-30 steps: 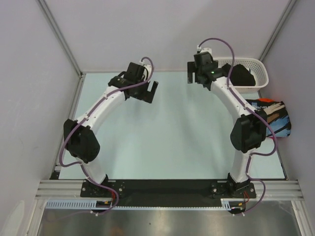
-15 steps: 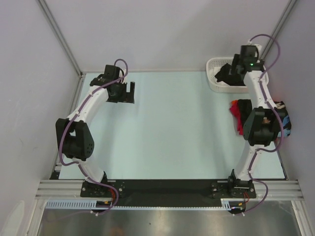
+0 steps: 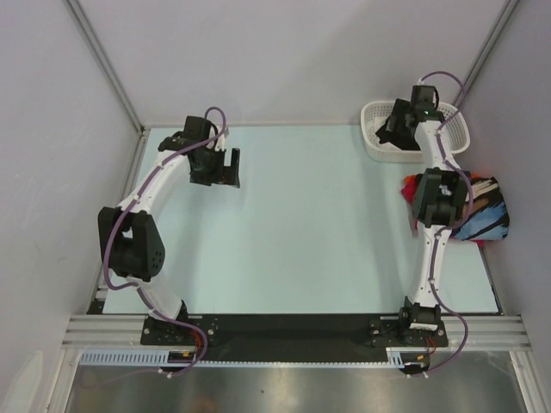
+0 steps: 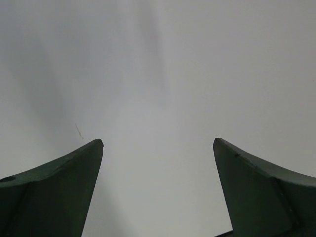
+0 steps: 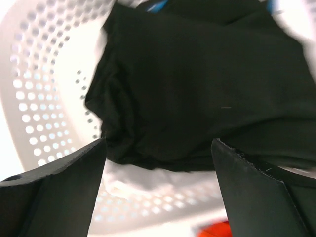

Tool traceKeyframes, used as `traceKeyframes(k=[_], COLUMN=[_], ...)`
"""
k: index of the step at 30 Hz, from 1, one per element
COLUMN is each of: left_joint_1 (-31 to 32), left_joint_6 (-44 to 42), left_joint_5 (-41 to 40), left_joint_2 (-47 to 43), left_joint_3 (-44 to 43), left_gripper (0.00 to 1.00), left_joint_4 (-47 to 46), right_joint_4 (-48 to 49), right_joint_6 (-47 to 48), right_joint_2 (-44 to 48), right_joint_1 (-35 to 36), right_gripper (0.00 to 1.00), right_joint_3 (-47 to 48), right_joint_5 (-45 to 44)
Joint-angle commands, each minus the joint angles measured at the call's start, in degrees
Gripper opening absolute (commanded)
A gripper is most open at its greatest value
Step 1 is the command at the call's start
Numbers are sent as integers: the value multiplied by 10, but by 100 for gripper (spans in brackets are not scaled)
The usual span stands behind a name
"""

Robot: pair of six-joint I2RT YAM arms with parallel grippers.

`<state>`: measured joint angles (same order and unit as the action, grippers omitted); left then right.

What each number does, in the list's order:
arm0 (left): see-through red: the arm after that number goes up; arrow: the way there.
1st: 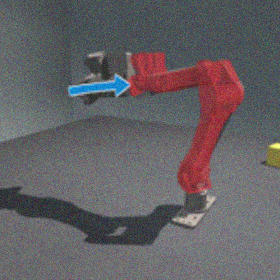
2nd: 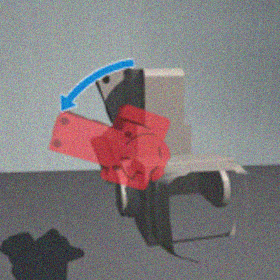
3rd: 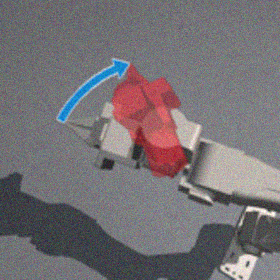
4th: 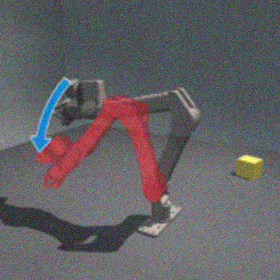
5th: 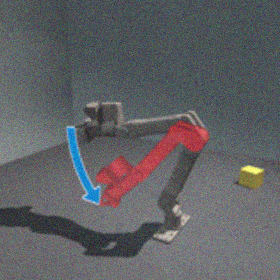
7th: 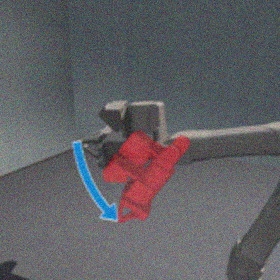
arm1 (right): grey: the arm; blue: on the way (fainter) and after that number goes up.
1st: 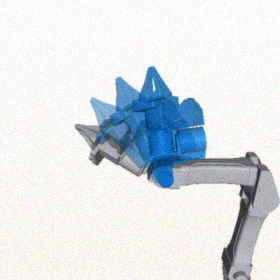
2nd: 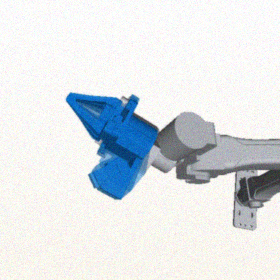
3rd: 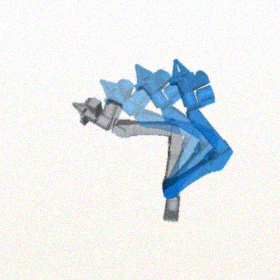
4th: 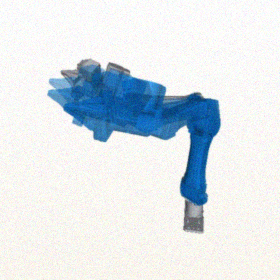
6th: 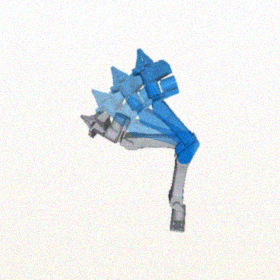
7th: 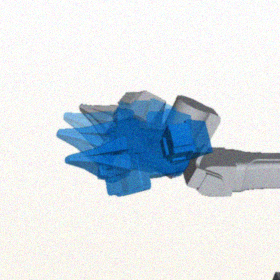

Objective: Fold and stack the t-shirts
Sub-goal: Grab crumpled tshirt from bin with the right arm

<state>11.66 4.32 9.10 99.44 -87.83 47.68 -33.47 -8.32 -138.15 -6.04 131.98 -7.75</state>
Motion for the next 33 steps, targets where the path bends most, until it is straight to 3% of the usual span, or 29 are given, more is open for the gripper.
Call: traceKeyframes(k=[1,9,11,13,17,18,19,33], left_joint_1=[1,1,2,2,6,6,10,21], left_joint_6=[-8,-10,-8,-3,7,8,9,-2], left_joint_5=[54,76,72,74,83,86,89,116], left_joint_2=[1,-2,-5,-8,-5,-1,1,13], left_joint_3=[6,20,27,35,39,36,33,20], left_gripper=[100,100,100,100,100,100,99,100], left_joint_4=[1,1,7,8,5,4,2,-18], right_joint_4=[22,33,32,32,32,36,39,82], right_joint_6=[1,13,11,11,11,12,8,71], right_joint_2=[-34,-96,-115,-123,-111,-107,-100,30], right_joint_1=[16,52,59,59,59,59,59,75], right_gripper=[93,93,88,67,50,5,0,0], right_joint_3=[46,77,95,104,111,113,115,107], right_joint_5=[23,-48,-69,-97,-137,-139,-147,-135])
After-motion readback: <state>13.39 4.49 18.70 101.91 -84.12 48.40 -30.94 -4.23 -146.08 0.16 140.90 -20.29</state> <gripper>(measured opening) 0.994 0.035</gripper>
